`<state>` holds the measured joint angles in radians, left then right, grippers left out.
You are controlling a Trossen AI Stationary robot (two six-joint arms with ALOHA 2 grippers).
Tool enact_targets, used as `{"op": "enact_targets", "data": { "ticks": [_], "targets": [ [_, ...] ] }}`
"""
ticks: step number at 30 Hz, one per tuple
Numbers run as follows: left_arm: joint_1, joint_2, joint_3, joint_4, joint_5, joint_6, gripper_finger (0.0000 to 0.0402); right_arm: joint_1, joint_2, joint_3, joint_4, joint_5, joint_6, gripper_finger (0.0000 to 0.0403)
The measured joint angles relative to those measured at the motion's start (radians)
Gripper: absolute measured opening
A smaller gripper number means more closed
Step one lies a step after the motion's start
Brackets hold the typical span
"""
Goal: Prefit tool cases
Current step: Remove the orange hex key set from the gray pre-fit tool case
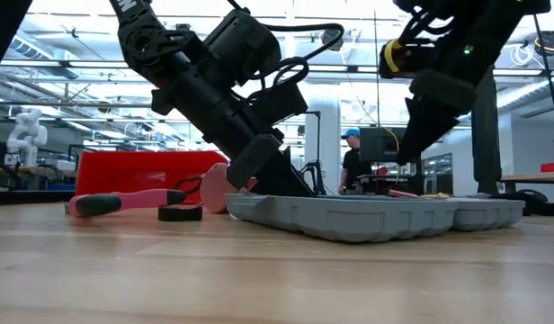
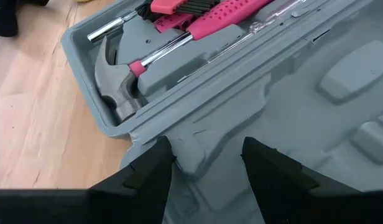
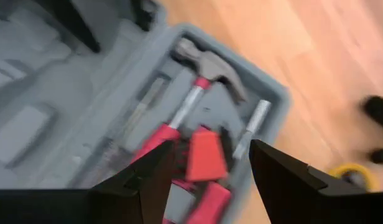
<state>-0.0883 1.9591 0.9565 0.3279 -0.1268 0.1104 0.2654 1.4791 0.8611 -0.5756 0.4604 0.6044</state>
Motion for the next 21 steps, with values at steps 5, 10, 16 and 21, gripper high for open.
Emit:
{"op": "enact_targets", "data": {
  "ticks": [5,10,16,21],
  "targets": [
    [0.0,0.0,0.0,-0.001,-0.001,0.0,0.0202,-0.052,0.062,0.001,0.049,-0.035,0.06,0.0206],
    [0.0,0.0,0.0,-0.001,-0.002,0.0,0.0202,-0.107,0.075,0.003,0.049,-0.076,0.182,0.0206],
    [0.0,0.0,0.0,-0.001,-0.004,-0.001,0.0202,-0.126,0.074,0.025,0.048,-0.122,0.262,0.0206],
    [0.0,0.0,0.0,-0.001,-0.005,-0.001,0.0202,-0.142,0.085,0.081,-0.1,-0.176,0.375,0.0206]
  ]
}}
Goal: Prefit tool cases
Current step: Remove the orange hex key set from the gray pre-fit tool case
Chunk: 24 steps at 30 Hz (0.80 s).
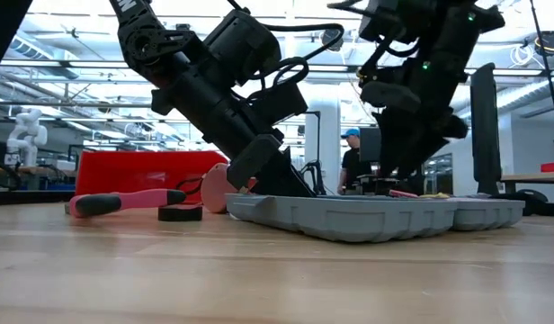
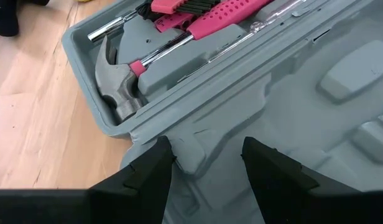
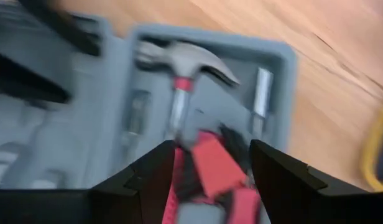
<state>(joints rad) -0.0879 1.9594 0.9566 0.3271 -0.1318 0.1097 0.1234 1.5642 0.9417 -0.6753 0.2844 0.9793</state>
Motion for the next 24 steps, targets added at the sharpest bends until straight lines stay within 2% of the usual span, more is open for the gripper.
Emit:
{"op": "enact_targets", "data": {
  "ticks": [3,11,15,24],
  "targets": [
    [0.0,0.0,0.0,0.0,-0.001,0.0,0.0202,-0.007,0.031,0.048,-0.109,-0.004,0.037,0.0205],
    [0.0,0.0,0.0,0.001,-0.004,0.0,0.0203,-0.014,0.193,0.218,-0.15,-0.053,0.041,0.0205],
    [-0.005,0.0,-0.001,0.0,-0.009,-0.001,0.0203,-0.013,0.274,0.301,-0.279,-0.055,0.071,0.0205],
    [-0.017,0.0,-0.002,0.0,-0.01,0.001,0.0203,0.011,0.299,0.378,-0.373,-0.003,0.197,0.0205]
  ]
}}
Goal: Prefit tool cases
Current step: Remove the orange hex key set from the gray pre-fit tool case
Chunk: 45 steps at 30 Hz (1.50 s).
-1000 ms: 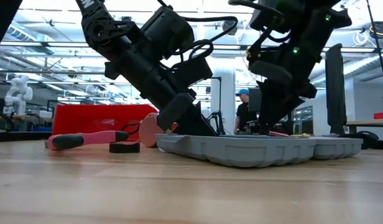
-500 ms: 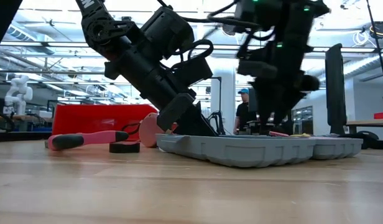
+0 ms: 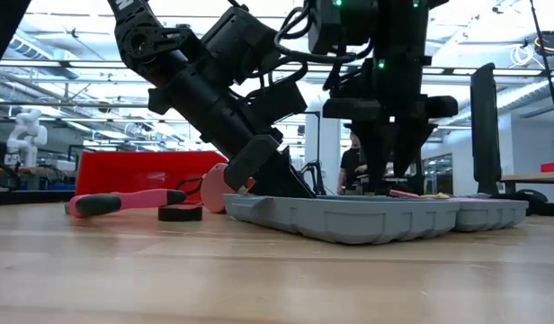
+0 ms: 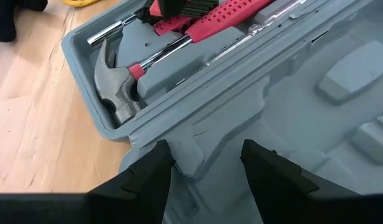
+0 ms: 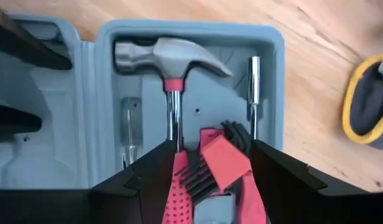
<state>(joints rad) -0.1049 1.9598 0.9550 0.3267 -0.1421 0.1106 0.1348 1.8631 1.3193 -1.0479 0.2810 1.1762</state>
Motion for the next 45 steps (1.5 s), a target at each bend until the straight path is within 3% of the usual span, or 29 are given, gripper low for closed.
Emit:
{"op": "enact_targets", "data": {
  "ticks": [9,18,34,39,45],
  "targets": [
    [-0.001,0.0,0.0,-0.002,0.002,0.0,0.0203,0.004,0.045,0.0,-0.008,-0.071,0.045,0.0205],
    [0.0,0.0,0.002,-0.002,0.01,0.001,0.0203,0.012,0.048,-0.003,-0.148,-0.074,0.13,0.0205],
    [0.0,0.0,0.002,-0.003,0.011,0.0,0.0203,-0.01,0.054,-0.05,-0.011,-0.001,-0.058,0.0183],
    [-0.001,0.0,0.002,-0.002,0.011,0.001,0.0203,-0.032,0.046,-0.109,0.056,-0.068,-0.065,0.014],
    [-0.001,0.0,0.002,-0.002,0.004,0.002,0.0202,-0.029,0.04,-0.08,0.029,-0.072,-0.161,0.0023]
  ]
}}
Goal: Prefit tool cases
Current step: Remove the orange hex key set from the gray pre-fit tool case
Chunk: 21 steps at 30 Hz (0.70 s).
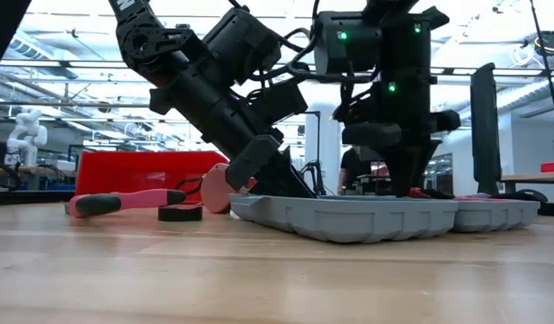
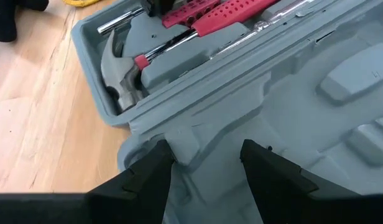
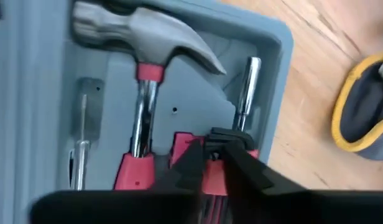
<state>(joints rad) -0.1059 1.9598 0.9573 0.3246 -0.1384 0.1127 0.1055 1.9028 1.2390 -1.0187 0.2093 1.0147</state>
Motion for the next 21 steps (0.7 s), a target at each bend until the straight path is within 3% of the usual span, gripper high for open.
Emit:
{"op": "enact_targets", "data": {
  "ticks": [5,21],
  "targets": [
    [-0.001,0.0,-0.001,-0.001,0.0,0.0,0.0202,0.006,-0.003,0.067,-0.049,0.001,-0.03,0.0001],
    [-0.002,0.0,-0.001,-0.004,0.004,-0.001,0.0202,0.063,-0.094,0.09,-0.046,0.103,-0.063,0.0001]
  ]
}}
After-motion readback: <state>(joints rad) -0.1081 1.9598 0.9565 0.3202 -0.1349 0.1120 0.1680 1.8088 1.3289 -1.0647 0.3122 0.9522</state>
